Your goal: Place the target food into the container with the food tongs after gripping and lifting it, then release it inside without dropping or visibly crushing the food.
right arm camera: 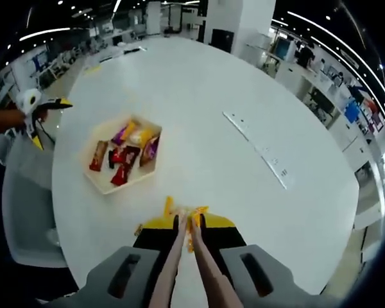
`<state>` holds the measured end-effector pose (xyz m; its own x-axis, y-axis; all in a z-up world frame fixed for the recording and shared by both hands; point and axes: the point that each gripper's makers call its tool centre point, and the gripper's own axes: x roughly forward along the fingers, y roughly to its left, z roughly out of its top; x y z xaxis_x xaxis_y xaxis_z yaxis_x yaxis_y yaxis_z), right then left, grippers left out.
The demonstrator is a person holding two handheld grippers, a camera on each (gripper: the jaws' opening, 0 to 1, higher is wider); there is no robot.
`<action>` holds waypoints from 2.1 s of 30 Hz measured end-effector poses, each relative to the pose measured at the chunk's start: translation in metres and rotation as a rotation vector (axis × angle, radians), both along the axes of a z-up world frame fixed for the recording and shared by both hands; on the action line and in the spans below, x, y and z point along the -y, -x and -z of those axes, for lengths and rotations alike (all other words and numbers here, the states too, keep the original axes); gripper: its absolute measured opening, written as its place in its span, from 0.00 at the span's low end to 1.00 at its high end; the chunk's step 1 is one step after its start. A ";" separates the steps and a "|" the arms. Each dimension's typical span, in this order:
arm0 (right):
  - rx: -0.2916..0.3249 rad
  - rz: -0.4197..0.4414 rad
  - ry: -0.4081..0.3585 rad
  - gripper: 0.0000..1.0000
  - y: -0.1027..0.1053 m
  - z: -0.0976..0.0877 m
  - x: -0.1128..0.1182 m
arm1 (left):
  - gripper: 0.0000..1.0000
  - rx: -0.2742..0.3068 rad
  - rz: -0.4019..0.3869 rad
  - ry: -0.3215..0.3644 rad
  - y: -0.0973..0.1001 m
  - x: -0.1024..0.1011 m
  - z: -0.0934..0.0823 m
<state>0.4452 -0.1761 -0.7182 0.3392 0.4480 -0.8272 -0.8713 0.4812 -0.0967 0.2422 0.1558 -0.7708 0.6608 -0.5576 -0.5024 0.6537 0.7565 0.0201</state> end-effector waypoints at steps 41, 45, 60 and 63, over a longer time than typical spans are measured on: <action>0.034 -0.187 -0.065 0.13 0.014 -0.026 -0.149 | 0.99 0.034 0.004 0.040 -0.001 0.002 -0.010; 0.039 -0.217 -0.073 0.13 0.018 -0.031 -0.170 | 0.99 0.036 0.004 0.041 -0.001 0.002 -0.011; -0.007 -0.281 -0.070 0.17 0.037 -0.028 -0.200 | 0.99 0.048 -0.006 0.049 -0.002 0.000 -0.014; 0.010 -0.304 -0.051 0.17 0.041 -0.026 -0.200 | 0.99 0.049 -0.007 0.050 -0.003 0.000 -0.015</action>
<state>0.4043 0.0240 -0.6918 0.1909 0.5709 -0.7985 -0.9752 0.2028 -0.0882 0.2451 0.1557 -0.7563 0.6883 -0.5761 -0.4409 0.6472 0.7622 0.0143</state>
